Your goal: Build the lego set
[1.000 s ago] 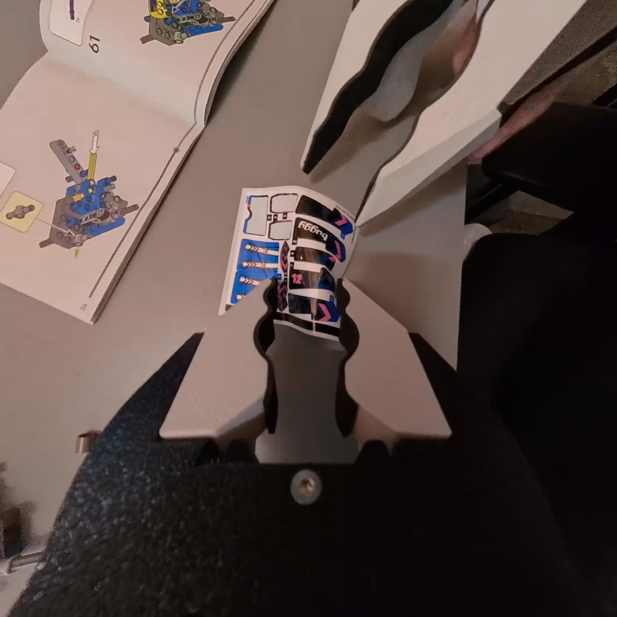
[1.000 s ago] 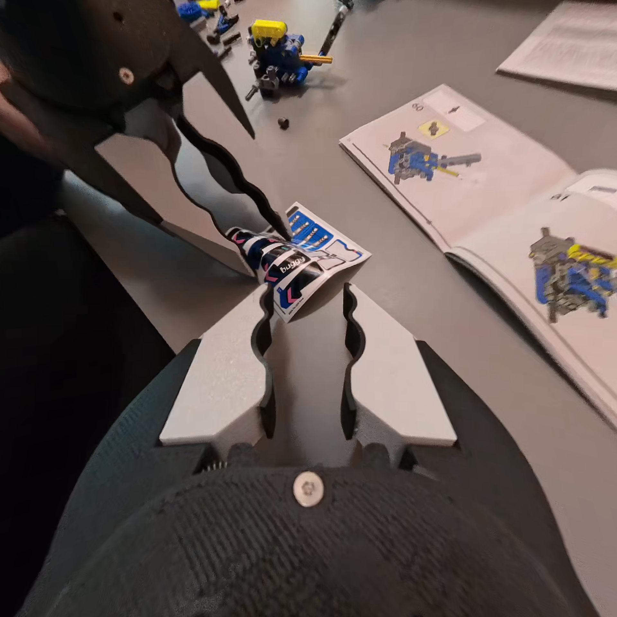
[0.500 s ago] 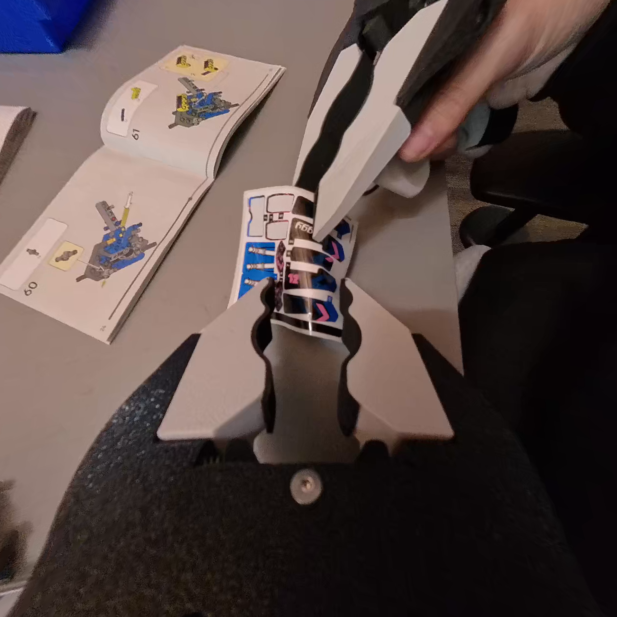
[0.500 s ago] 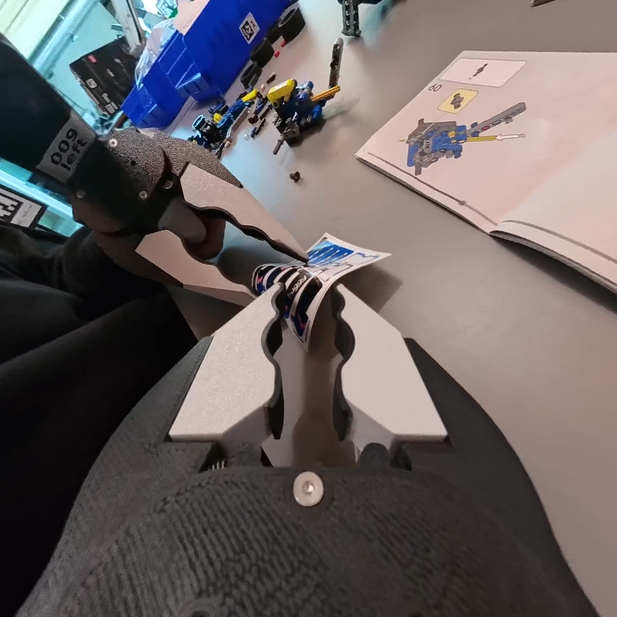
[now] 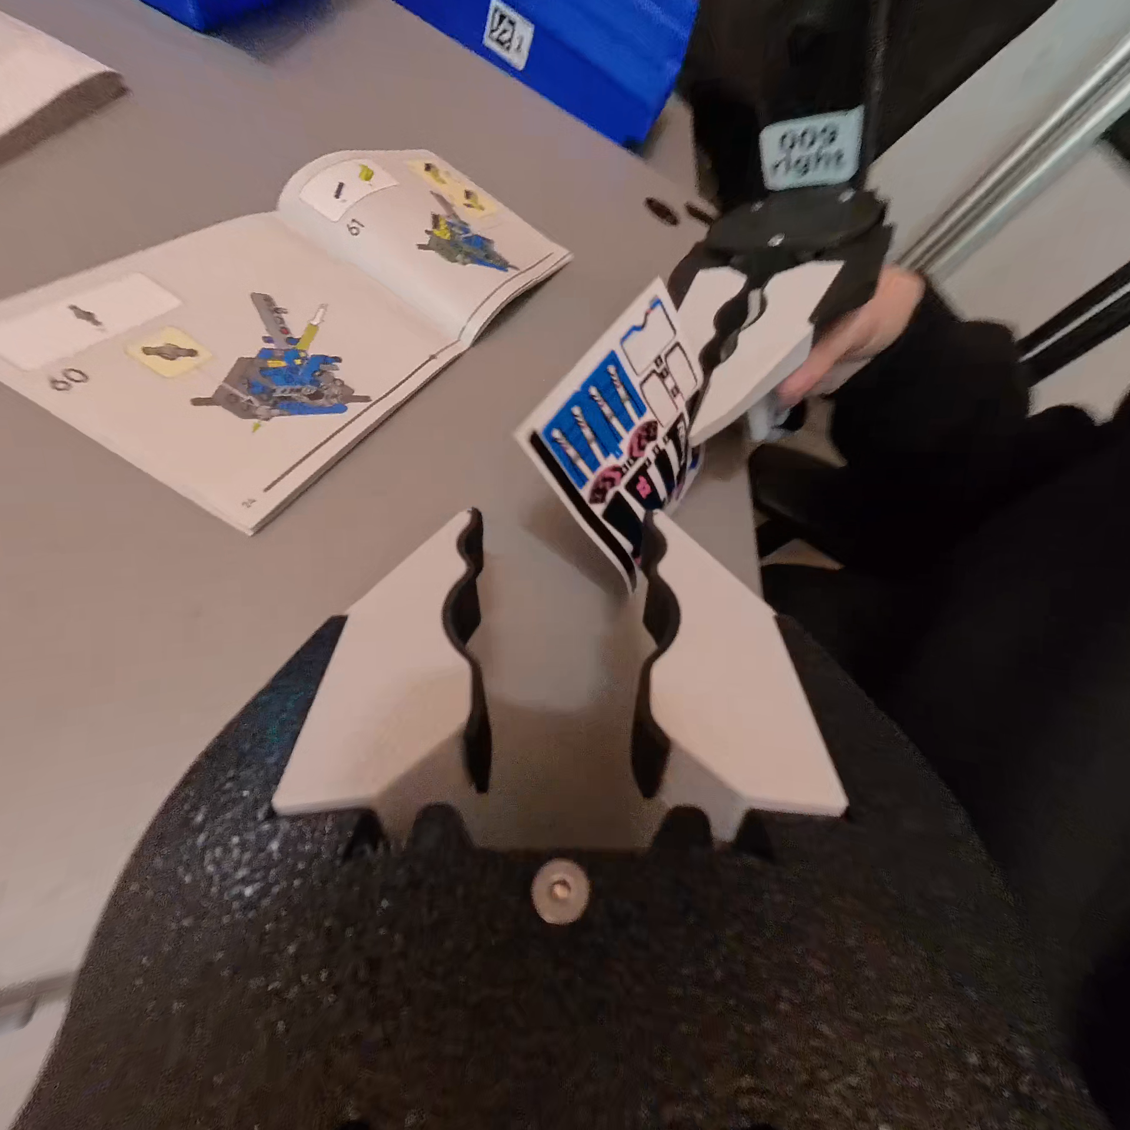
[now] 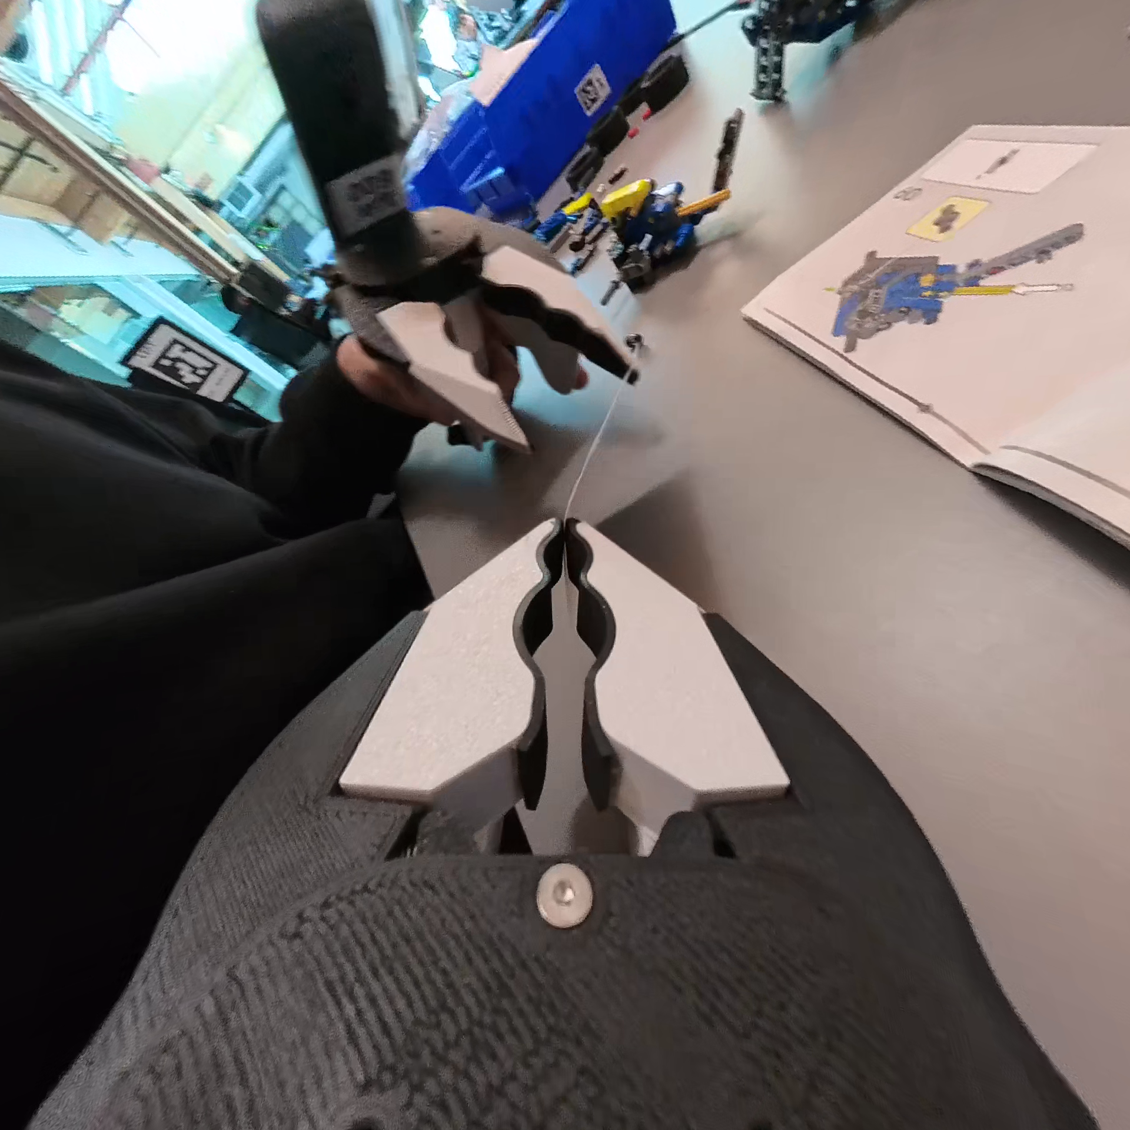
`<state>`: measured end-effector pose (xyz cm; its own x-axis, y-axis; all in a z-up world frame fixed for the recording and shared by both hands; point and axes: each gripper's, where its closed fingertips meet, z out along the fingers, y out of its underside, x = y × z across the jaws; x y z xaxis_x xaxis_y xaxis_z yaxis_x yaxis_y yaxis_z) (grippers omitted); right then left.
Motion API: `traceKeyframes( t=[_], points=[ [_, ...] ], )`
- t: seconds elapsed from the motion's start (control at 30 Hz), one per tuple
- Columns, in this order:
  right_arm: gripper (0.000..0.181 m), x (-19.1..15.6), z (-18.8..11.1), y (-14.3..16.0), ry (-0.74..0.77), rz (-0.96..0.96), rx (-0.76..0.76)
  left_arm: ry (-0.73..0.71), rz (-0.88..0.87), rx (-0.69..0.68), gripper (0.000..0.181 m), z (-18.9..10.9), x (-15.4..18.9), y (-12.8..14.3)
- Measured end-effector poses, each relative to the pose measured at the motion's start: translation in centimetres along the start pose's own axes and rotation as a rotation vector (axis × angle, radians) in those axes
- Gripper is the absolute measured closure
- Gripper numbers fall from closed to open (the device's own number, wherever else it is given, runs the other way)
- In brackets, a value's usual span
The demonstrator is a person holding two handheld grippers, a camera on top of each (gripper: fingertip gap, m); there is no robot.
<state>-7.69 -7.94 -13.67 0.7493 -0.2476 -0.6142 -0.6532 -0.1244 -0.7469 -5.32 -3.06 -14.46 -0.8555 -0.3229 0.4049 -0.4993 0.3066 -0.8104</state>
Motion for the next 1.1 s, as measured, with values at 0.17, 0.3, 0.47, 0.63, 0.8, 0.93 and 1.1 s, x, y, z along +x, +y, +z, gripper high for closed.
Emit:
traceKeyframes(
  t=[0.17, 0.3, 0.47, 0.63, 0.8, 0.93, 1.1],
  points=[
    [0.181, -1.5, 0.2, -0.9, -0.122, 0.04, 0.051, 0.232, -0.121, 0.07, 0.153, -0.2, 1.4, -1.8],
    [0.181, -1.9, 0.2, -1.3, -0.16, 0.063, 0.072, 0.298, -0.143, 0.057, 0.177, -0.1, 1.9, -1.8],
    [0.181, -1.2, 0.3, -1.5, -0.126, 0.083, 0.083, 0.363, -0.251, 0.09, 0.181, -0.8, 2.1, -2.1],
    [0.174, -1.2, 0.3, -1.7, -0.127, 0.065, 0.083, 0.401, -0.416, 0.136, 0.181, -1.6, 1.4, -2.3],
    [0.165, -1.0, 0.7, -1.2, -0.094, 0.04, 0.071, 0.451, -0.492, 0.193, 0.181, -2.3, 1.2, -2.6],
    [0.165, -0.9, 1.2, -1.3, -0.065, 0.03, 0.078, 0.457, -0.503, 0.19, 0.181, -2.2, 1.3, -2.5],
    [0.164, -1.7, 2.1, -1.6, -0.088, 0.028, 0.099, 0.481, -0.53, 0.228, 0.181, -2.7, 1.6, -3.3]
  ],
)
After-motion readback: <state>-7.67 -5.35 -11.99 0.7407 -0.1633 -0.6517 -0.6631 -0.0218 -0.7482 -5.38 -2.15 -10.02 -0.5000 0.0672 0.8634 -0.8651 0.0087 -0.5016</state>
